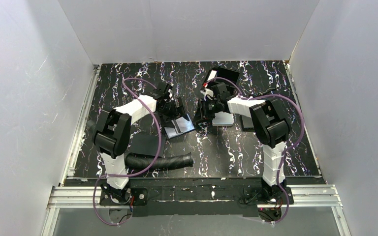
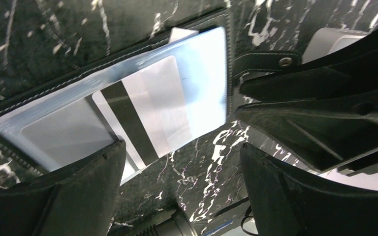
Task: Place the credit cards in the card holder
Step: Insert the credit card into the card holder.
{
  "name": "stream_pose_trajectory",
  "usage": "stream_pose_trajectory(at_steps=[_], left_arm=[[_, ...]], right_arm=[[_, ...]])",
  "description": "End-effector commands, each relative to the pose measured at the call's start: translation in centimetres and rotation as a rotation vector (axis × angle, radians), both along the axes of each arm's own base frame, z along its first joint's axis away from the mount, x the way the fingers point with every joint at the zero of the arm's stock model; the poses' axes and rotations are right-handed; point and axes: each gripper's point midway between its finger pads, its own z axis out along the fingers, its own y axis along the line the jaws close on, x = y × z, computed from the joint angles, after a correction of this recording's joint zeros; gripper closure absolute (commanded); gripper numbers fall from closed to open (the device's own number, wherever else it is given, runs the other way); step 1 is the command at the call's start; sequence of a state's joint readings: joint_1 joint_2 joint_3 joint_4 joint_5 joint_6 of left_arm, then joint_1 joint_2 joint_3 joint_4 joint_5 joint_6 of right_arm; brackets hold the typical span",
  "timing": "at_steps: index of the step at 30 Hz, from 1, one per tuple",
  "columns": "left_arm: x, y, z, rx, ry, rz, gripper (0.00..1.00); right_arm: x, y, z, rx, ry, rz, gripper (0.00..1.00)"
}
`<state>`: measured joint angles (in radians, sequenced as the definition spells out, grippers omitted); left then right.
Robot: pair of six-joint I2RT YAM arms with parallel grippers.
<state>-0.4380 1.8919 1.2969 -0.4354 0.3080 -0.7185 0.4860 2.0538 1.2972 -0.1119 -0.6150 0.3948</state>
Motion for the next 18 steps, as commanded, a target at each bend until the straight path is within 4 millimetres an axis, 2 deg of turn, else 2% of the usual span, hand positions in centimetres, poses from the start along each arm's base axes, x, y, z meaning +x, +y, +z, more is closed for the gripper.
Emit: stream_pose_trajectory(at_steps=[1,7,11,18], left_arm=[[0.7,-2.0,0.3,-0.097,-0.032,-0.039,0.18],[1.9,-3.6,0.4,-0.175,-0.054,-0.028,0.19],[1.8,-3.9,0.4,-0.189,-0.039,-0.023,0.19],[0.2,-0.3,2.8,-0.025,-0.105,-0.049,0.16]], right_arm=[[-0.1,1.1,0.2,0.043,0.004,0.021,0.62],[-0.5,1.5,0.0,0.076,0.03,0.015,0.68],[-0.5,1.5,0.1,0.081,0.031,0.011,0.69],[-0.2,0.7,0.4,0.051,0.015,0.009,0.68]])
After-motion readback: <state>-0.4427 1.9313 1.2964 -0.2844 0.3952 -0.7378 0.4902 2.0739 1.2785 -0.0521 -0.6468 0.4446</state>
